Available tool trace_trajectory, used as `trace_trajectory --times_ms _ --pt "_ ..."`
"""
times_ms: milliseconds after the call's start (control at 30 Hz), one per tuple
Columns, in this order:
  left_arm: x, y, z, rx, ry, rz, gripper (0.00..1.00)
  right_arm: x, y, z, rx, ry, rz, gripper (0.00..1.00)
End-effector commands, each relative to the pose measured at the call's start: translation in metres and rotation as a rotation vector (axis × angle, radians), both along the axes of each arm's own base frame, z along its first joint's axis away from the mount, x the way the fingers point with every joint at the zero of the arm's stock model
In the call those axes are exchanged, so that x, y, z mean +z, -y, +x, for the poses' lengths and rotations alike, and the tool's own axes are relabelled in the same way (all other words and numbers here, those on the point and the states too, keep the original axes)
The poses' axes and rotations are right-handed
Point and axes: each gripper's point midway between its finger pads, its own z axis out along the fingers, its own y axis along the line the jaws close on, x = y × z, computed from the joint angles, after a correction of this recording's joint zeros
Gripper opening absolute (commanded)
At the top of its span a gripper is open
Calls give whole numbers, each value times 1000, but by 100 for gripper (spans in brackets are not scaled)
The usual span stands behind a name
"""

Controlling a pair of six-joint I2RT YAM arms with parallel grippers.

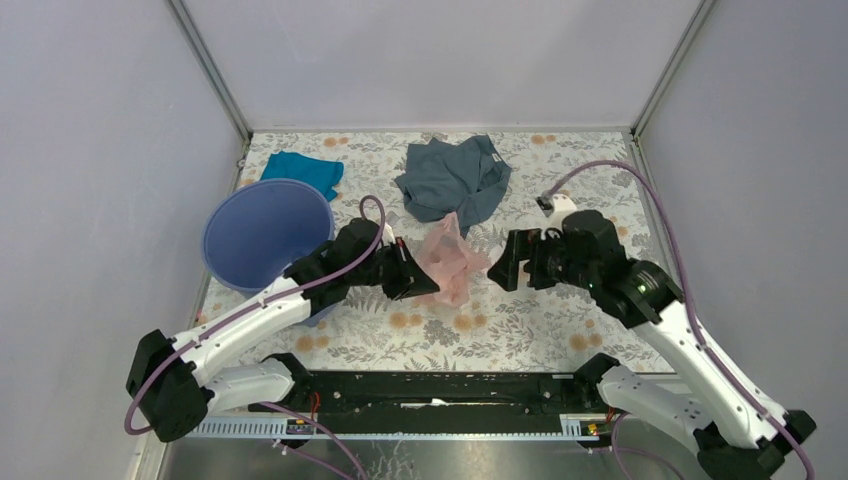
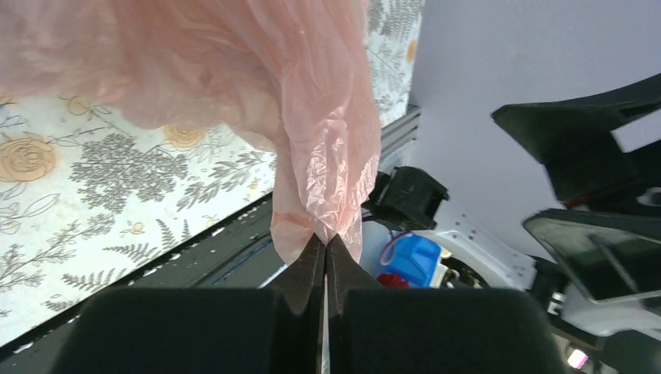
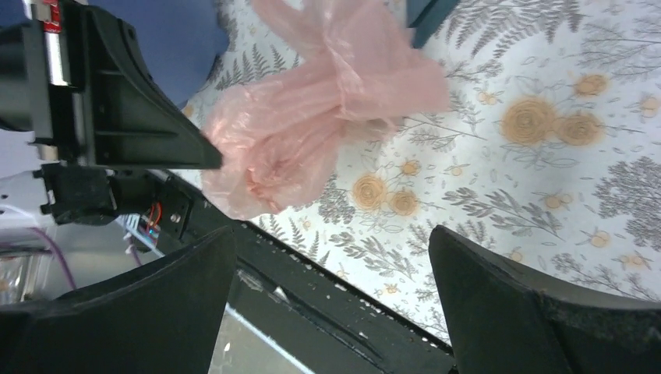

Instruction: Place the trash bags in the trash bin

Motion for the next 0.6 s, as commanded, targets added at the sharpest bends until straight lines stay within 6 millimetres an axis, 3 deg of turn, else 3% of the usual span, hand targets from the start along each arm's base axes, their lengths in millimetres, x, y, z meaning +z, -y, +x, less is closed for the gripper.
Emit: trace_trajectory --times_ms 0,67,133,233,367,567 --pt "28 11 2 -65 0 -144 0 -14 24 7 -154 55 -17 100" --pt "31 10 2 -64 -2 -159 0 -34 24 14 -213 65 28 98" --pt "37 9 4 -59 -1 -177 0 -59 15 19 -236 50 95 87" --pt "46 8 6 -59 5 -189 0 -93 -12 19 -165 1 197 77" --pt "56 8 5 -62 6 -220 0 -100 -48 20 0 56 347 77" --pt "87 12 0 -76 22 -326 0 -114 -65 18 118 121 413 88"
